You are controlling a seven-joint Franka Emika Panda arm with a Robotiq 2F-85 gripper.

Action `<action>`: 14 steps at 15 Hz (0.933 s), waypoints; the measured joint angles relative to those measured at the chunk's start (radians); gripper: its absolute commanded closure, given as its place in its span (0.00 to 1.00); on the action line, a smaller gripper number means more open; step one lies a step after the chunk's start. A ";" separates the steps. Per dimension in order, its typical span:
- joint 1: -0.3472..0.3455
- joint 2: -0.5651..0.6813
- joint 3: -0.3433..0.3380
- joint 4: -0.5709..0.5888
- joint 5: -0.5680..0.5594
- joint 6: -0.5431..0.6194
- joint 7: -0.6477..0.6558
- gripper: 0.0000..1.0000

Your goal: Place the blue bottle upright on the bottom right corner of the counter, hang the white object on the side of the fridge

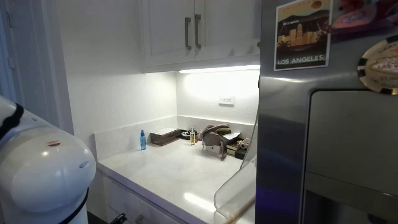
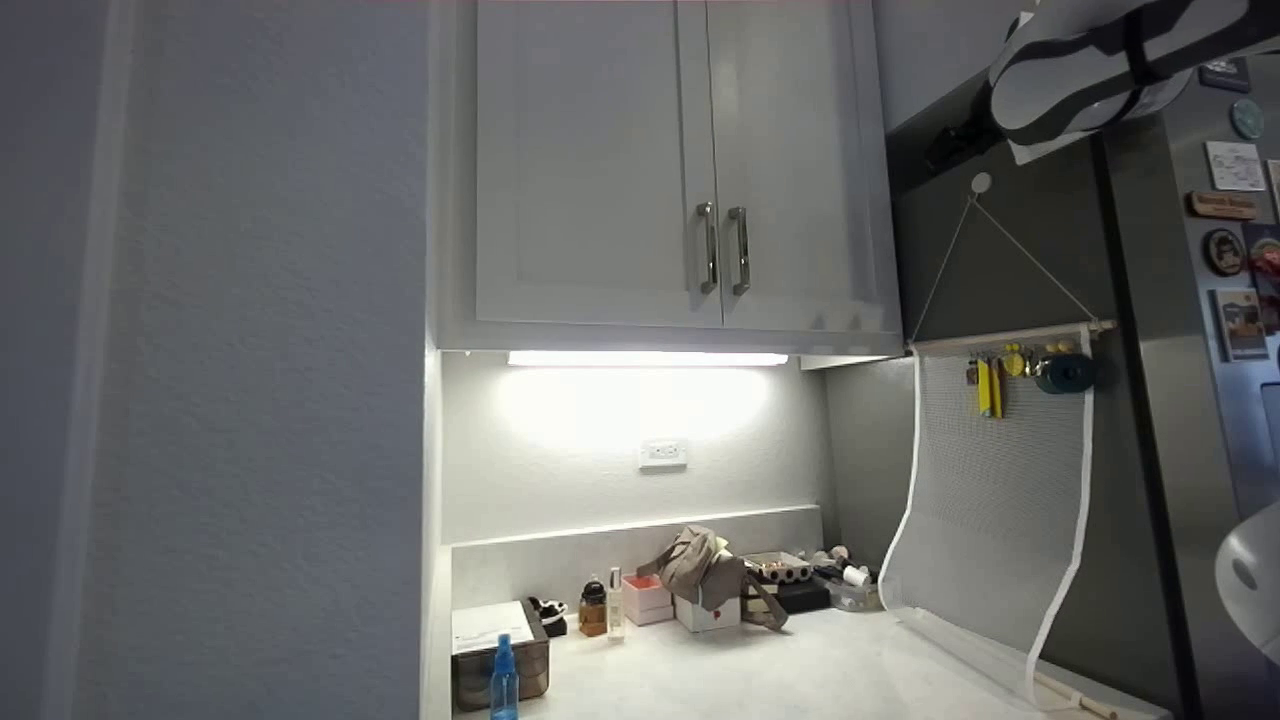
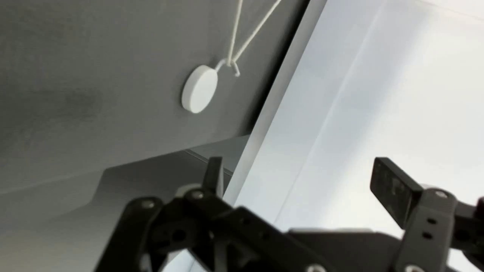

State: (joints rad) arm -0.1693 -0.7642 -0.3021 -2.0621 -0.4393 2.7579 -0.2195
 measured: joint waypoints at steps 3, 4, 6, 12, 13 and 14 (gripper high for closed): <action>0.026 -0.022 0.028 0.014 0.064 -0.122 -0.056 0.00; 0.037 -0.030 0.038 0.027 0.082 -0.175 -0.070 0.00; 0.057 -0.042 0.061 0.062 0.108 -0.294 -0.080 0.00; 0.088 -0.048 0.121 0.207 0.155 -0.660 -0.085 0.00; 0.091 -0.048 0.129 0.234 0.157 -0.715 -0.085 0.00; 0.095 -0.046 0.136 0.260 0.157 -0.769 -0.085 0.00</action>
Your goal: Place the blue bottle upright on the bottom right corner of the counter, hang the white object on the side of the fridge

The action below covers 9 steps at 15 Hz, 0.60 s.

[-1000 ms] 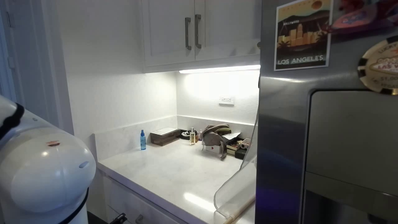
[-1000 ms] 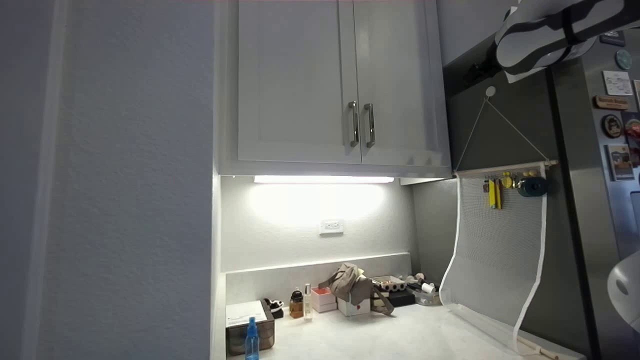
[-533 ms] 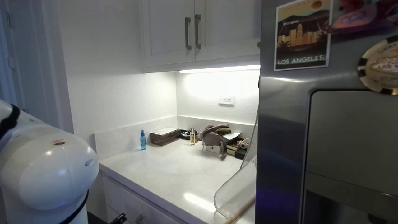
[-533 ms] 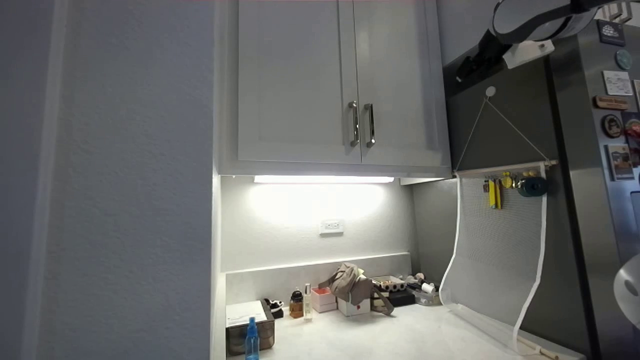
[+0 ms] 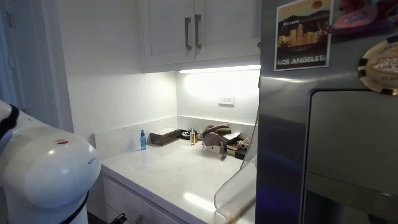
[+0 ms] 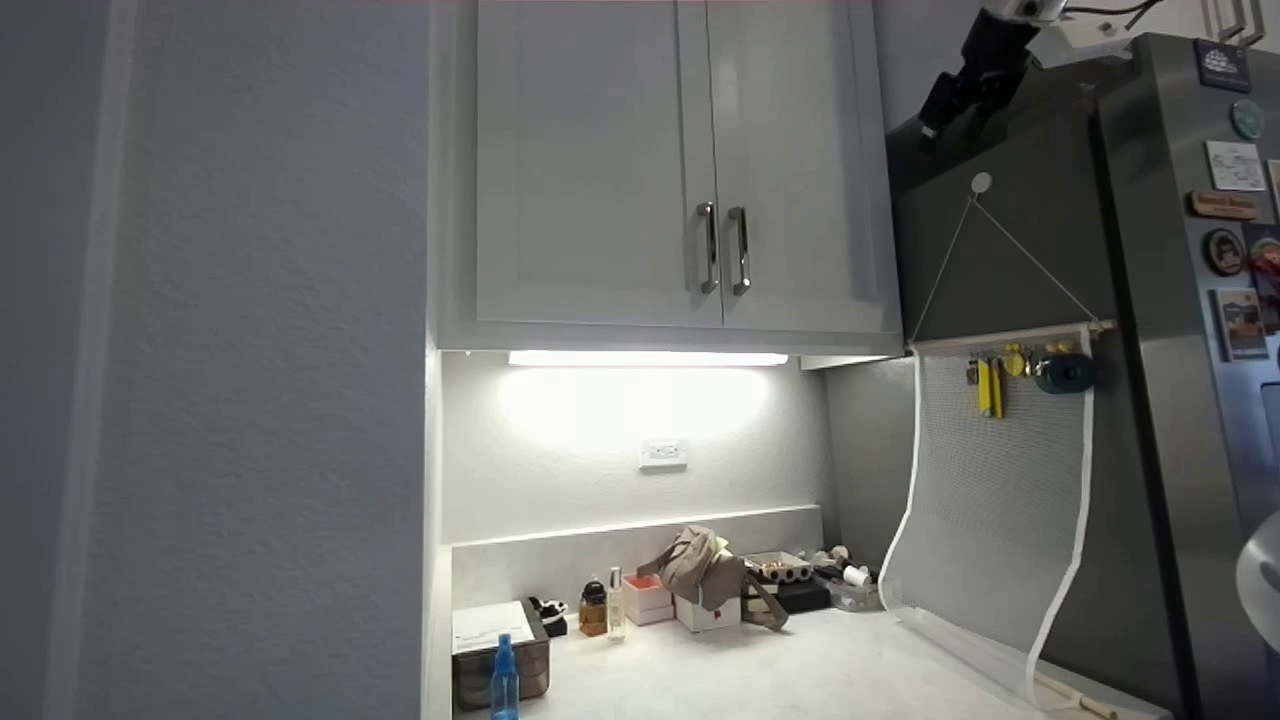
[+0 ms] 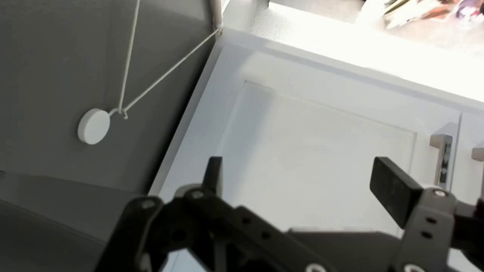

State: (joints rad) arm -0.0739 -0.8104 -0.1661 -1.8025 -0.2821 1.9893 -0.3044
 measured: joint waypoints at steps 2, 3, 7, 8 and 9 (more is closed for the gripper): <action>0.002 0.006 0.015 0.052 0.000 -0.117 0.001 0.00; 0.001 0.010 0.024 0.077 -0.002 -0.169 0.009 0.00; 0.003 0.011 0.025 0.082 -0.002 -0.180 0.013 0.00; 0.004 0.011 0.023 0.081 -0.003 -0.180 0.013 0.00; 0.004 0.011 0.021 0.081 -0.003 -0.180 0.013 0.00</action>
